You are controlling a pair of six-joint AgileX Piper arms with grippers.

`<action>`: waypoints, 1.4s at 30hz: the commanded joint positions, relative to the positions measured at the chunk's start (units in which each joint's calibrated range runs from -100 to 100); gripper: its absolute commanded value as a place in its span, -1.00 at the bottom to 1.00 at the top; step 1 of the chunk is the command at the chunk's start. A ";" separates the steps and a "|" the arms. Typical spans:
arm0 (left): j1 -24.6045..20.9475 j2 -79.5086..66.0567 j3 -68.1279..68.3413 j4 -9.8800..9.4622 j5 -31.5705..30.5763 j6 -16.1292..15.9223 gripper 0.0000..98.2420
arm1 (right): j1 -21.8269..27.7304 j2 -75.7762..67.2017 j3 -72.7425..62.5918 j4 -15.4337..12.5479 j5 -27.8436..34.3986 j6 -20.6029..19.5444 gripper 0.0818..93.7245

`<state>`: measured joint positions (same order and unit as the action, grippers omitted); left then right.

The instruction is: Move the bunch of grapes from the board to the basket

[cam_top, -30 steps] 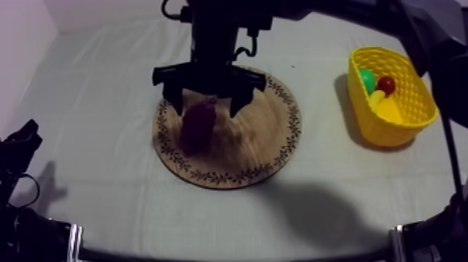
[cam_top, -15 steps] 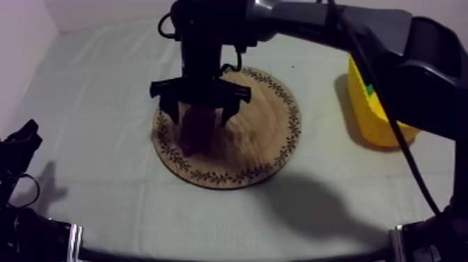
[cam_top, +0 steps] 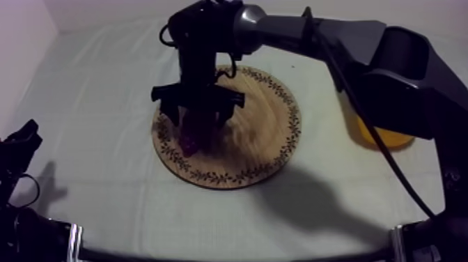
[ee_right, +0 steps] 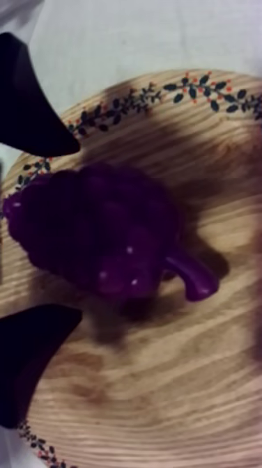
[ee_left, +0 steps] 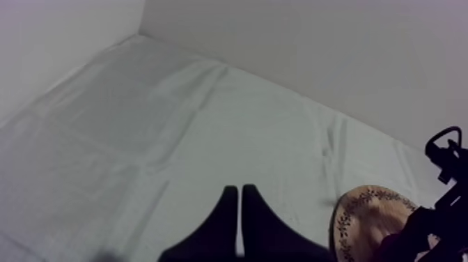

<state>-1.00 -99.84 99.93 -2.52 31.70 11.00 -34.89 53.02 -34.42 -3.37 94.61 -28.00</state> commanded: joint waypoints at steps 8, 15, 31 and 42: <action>0.02 0.02 -0.04 0.01 -0.01 0.01 -1.00 | -0.33 2.50 -2.28 -0.33 -0.14 -0.44 0.25; 0.02 0.02 -0.04 0.01 -0.01 0.01 -1.00 | 0.14 3.22 -3.52 -1.56 1.06 -2.29 0.22; 0.02 0.02 -0.04 0.01 -0.01 0.01 -1.00 | 1.17 4.22 -3.00 -3.98 -0.65 -3.86 0.14; 0.02 0.02 -0.04 0.01 -0.01 0.01 -1.00 | 1.26 5.28 -2.01 -4.52 -2.14 -3.38 -0.28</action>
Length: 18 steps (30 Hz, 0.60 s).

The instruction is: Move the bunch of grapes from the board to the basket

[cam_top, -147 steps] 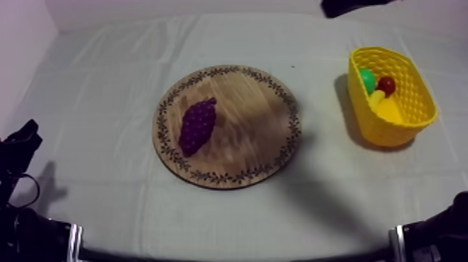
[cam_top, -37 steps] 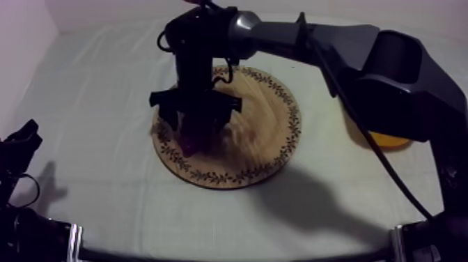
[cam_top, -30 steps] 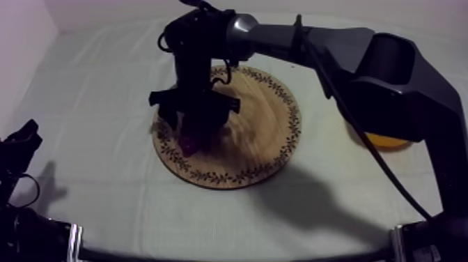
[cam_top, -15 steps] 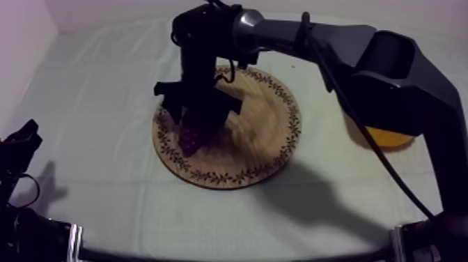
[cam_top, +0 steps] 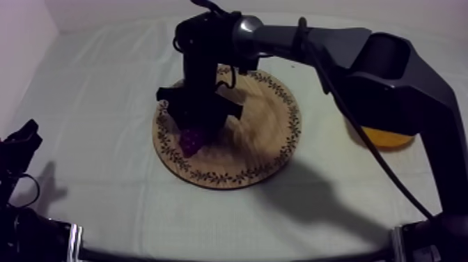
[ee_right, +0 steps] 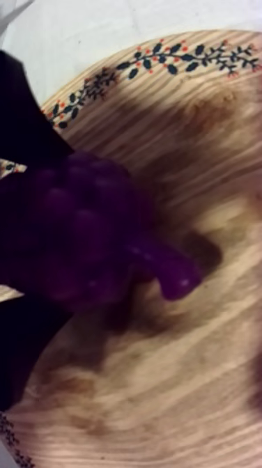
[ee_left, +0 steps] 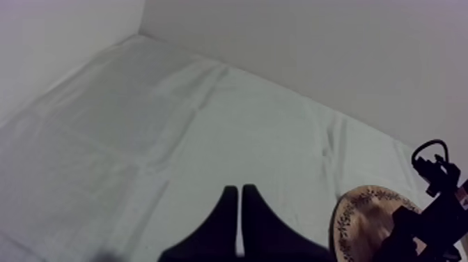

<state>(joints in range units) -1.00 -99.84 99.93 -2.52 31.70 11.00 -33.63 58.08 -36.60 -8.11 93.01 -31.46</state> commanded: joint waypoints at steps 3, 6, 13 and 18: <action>0.02 0.02 -0.04 0.01 -0.01 0.01 -1.00 | 0.01 0.22 0.29 0.34 -0.73 0.17 -0.31; 0.02 0.02 -0.04 0.01 -0.01 0.01 -1.00 | -0.01 -0.56 0.66 0.48 -0.85 0.35 -0.33; 0.02 0.02 -0.04 0.01 -0.01 0.01 -1.00 | -0.23 -6.10 1.21 0.83 -0.55 1.77 -0.33; 0.02 0.02 -0.04 0.01 -0.01 0.01 -1.00 | -0.51 -11.62 2.15 1.84 0.71 3.45 -0.33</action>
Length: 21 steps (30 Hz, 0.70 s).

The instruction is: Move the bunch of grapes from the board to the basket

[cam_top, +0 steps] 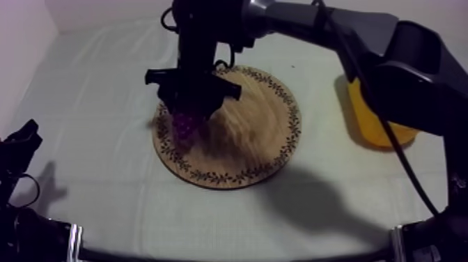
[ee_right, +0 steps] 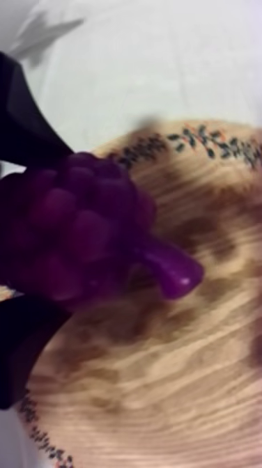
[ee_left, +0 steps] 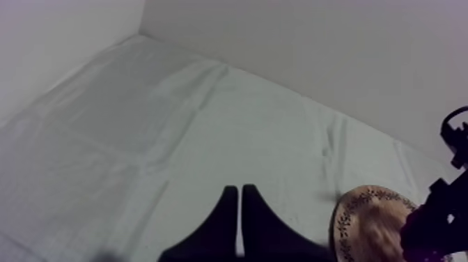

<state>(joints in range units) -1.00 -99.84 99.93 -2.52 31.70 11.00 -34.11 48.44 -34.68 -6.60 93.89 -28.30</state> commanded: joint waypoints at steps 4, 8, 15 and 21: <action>0.02 0.02 -0.04 0.01 -0.01 0.01 -1.00 | 0.36 -6.77 2.80 1.13 0.03 1.34 -0.34; 0.02 0.02 -0.04 0.01 -0.01 0.01 -1.00 | 1.06 -11.29 4.30 1.99 0.67 2.04 -0.34; 0.02 0.02 -0.04 0.01 -0.01 0.01 -1.00 | 2.07 -17.90 6.04 3.00 1.78 3.04 -0.35; 0.02 0.02 -0.04 0.01 -0.01 0.01 -1.00 | 2.77 -22.71 10.96 3.47 1.72 5.01 -0.34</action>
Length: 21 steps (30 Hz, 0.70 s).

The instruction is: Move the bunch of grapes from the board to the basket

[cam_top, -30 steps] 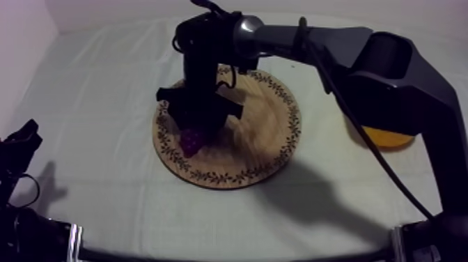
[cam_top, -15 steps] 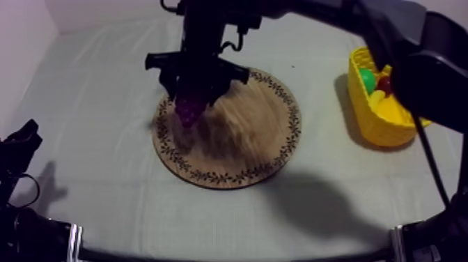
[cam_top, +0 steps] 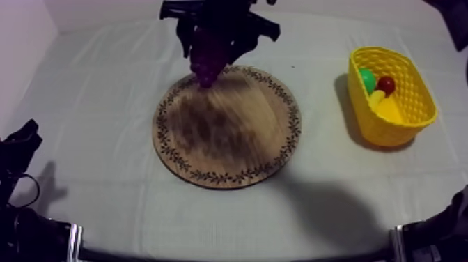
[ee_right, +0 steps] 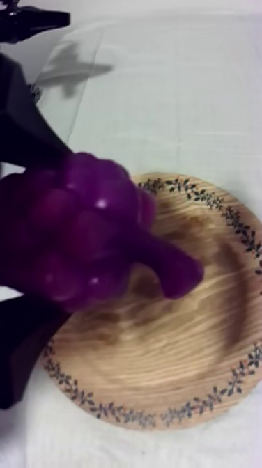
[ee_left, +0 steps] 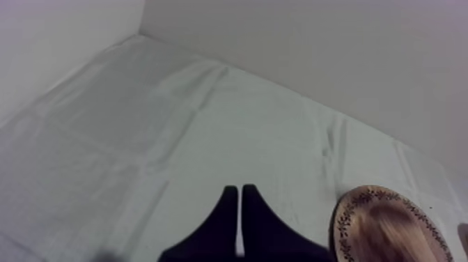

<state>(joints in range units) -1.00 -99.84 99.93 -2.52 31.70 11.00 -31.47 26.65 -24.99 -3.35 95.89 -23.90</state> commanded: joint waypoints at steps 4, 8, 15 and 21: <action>0.02 0.02 -0.04 0.01 -0.01 0.01 -1.00 | 0.99 -4.18 5.78 0.78 -0.61 3.14 -0.34; 0.02 0.02 -0.04 0.01 -0.01 0.01 -1.00 | 2.56 -7.52 10.33 1.65 -0.45 6.37 -0.35; 0.02 0.02 -0.04 0.01 -0.01 0.01 -1.00 | 7.43 -13.16 18.84 4.83 -0.28 12.35 -0.34; 0.02 0.02 -0.04 0.01 -0.01 0.01 -1.00 | 13.65 -17.30 25.39 7.96 -0.66 16.85 -0.33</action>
<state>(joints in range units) -1.00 -99.84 99.93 -2.52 31.70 11.00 -20.47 10.14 -1.34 4.19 95.27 -8.94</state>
